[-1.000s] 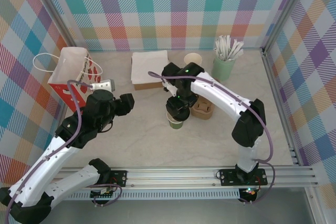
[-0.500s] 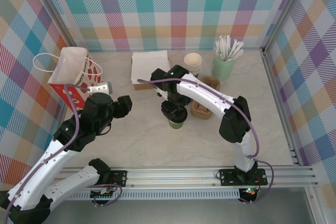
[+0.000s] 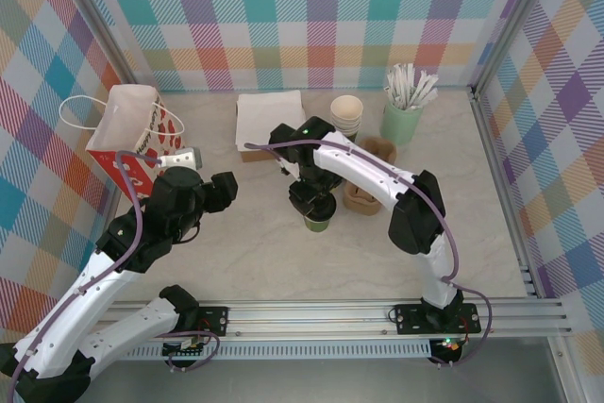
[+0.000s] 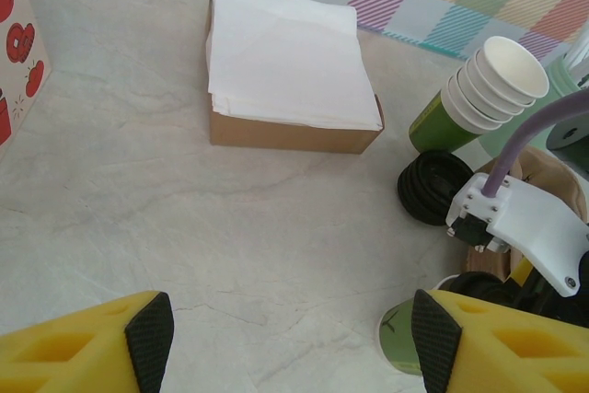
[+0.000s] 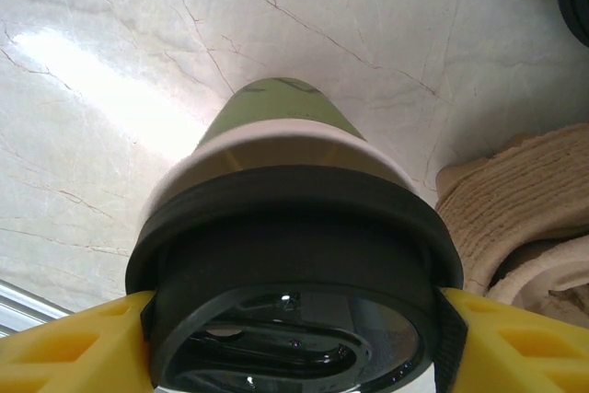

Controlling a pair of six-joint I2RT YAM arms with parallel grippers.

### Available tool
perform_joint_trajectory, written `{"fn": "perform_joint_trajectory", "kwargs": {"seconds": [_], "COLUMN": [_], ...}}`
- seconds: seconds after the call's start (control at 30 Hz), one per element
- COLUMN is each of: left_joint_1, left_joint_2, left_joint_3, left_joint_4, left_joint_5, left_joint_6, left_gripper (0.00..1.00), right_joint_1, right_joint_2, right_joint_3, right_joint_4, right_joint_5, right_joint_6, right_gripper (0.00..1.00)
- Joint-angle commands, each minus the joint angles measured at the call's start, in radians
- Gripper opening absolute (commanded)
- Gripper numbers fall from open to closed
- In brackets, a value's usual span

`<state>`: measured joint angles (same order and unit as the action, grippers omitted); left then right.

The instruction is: Pack the takeout coffee

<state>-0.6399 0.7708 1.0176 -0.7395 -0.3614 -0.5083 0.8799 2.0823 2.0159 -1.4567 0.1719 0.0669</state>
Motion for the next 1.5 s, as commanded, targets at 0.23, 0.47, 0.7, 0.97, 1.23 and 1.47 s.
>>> {"fn": "perform_joint_trajectory", "kwargs": {"seconds": [0.23, 0.47, 0.7, 0.97, 1.23, 1.47], "left_joint_1": [0.0, 0.001, 0.0, 0.0, 0.003, 0.019], "left_joint_2": [-0.004, -0.005, -0.004, 0.001, 0.059, 0.185], "left_joint_3": [-0.016, -0.016, -0.015, -0.02, -0.038, -0.053], "left_joint_4": [0.007, 0.008, 0.009, 0.014, 0.071, 0.202], "left_joint_5": [-0.017, -0.016, -0.01, 0.015, 0.168, 0.39], "left_joint_6": [-0.012, -0.011, -0.014, -0.038, -0.081, -0.155], "left_gripper": [0.71, 0.72, 0.72, 0.72, 0.73, 0.74], "right_joint_1": [0.01, 0.01, 0.01, 0.01, -0.037, -0.15], "right_joint_2": [0.023, 0.033, 0.015, -0.006, -0.149, -0.323], "right_joint_3": [0.026, 0.032, 0.045, 0.083, 0.037, -0.204], "right_joint_4": [-0.011, -0.016, -0.013, -0.051, -0.02, 0.108], "right_joint_5": [-0.029, -0.028, -0.035, -0.032, -0.074, -0.173], "right_joint_6": [-0.008, -0.002, 0.01, 0.024, 0.059, 0.099], "right_gripper": [0.71, 0.78, 0.88, 0.99, 1.0, 0.94]}}
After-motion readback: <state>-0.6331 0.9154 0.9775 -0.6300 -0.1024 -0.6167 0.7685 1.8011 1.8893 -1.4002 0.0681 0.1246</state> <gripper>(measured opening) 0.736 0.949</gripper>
